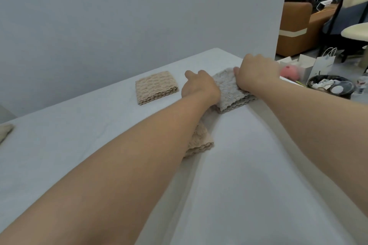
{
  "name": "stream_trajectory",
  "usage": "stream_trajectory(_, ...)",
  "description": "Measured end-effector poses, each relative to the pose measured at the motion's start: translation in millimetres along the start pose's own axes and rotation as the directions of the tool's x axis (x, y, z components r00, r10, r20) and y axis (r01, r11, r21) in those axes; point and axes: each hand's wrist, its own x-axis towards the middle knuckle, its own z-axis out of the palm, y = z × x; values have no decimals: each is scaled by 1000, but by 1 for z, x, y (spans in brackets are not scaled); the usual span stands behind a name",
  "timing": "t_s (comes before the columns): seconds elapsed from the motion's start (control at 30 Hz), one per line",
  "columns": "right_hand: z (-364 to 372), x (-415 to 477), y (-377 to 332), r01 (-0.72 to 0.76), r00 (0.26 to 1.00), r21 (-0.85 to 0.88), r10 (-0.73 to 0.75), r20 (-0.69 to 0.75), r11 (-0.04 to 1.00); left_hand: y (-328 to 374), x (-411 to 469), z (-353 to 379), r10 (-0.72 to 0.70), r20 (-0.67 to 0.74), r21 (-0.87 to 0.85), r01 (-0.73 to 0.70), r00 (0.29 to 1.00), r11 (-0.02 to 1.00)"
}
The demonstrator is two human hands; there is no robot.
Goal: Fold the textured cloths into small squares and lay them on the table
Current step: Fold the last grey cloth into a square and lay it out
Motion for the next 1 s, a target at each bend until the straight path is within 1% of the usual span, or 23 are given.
stream_trajectory(0.1, -18, -11, -6, 36, 999, 33, -36, -4, 999, -22, -12, -21, 71, -48, -74, -74, 996, 995)
stream_trajectory(0.2, -34, -36, -19, 106, 993, 164, -112, 27, 981, -51, -35, -39, 118, -51, -258, -128, 992, 958)
stream_trajectory(0.27, -45, -59, -30, 135, 985, 269, -160, 71, 954, -68, -57, -50, 99, -53, -393, -112, 994, 912)
stream_trajectory(0.33, -58, -88, -45, 149, 974, 383, -201, 100, 912, -86, -85, -61, 68, -65, -472, -91, 996, 877)
stream_trajectory(0.4, -68, -114, -59, 139, 964, 501, -234, 130, 854, -104, -113, -68, 29, -87, -513, -70, 996, 856)
stream_trajectory(0.5, -76, -146, -74, 137, 949, 584, -276, 155, 800, -132, -152, -68, -19, -116, -525, -45, 993, 850)
stream_trajectory(0.63, -77, -158, -80, 146, 943, 555, -284, 171, 819, -159, -168, -63, -76, -111, -529, 6, 991, 849)
stream_trajectory(0.77, -62, -141, -87, 134, 929, 513, -288, 233, 848, -172, -145, -56, -108, -128, -516, 26, 986, 856)
stream_trajectory(0.9, -49, -108, -106, 199, 897, 426, -339, 283, 883, -179, -111, -55, -90, -119, -462, 25, 989, 886)
stream_trajectory(1.0, -44, -89, -118, 217, 874, 420, -367, 318, 881, -182, -97, -58, -67, -78, -415, 29, 995, 909)
